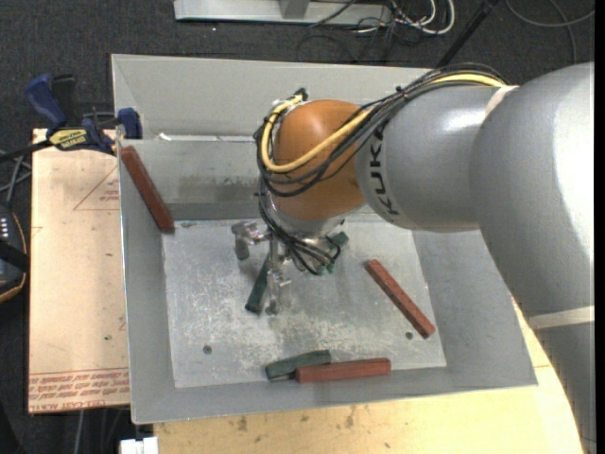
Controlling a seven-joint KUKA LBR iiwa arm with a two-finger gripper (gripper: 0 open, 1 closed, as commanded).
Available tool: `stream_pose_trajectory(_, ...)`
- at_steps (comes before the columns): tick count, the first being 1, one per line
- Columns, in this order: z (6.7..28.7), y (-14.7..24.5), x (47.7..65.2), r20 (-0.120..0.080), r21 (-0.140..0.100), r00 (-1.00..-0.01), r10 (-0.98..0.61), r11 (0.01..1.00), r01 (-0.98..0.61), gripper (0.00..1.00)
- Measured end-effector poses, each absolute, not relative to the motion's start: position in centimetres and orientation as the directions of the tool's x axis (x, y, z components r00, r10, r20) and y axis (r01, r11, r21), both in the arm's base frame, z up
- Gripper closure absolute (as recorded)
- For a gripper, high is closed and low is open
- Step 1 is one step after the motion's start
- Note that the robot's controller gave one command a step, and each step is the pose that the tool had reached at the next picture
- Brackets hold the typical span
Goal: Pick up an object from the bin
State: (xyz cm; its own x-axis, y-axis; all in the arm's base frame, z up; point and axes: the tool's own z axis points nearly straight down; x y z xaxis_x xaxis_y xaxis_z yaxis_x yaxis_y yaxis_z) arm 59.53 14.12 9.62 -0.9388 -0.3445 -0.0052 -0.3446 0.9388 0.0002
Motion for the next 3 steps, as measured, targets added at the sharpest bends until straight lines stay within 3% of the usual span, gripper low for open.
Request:
stream_pose_trajectory(1, 7.4, 12.6, 62.4, -0.003, 0.002, -0.968, -0.250, 0.968, -0.250, 1.00)
stream_pose_trajectory(2, 7.4, 12.6, 62.4, -0.003, 0.002, -0.968, -0.250, 0.968, -0.250, 1.00)
stream_pose_trajectory(3, 23.4, 13.0, 61.6, -0.008, 0.000, -0.962, -0.274, 0.962, -0.274, 1.00)
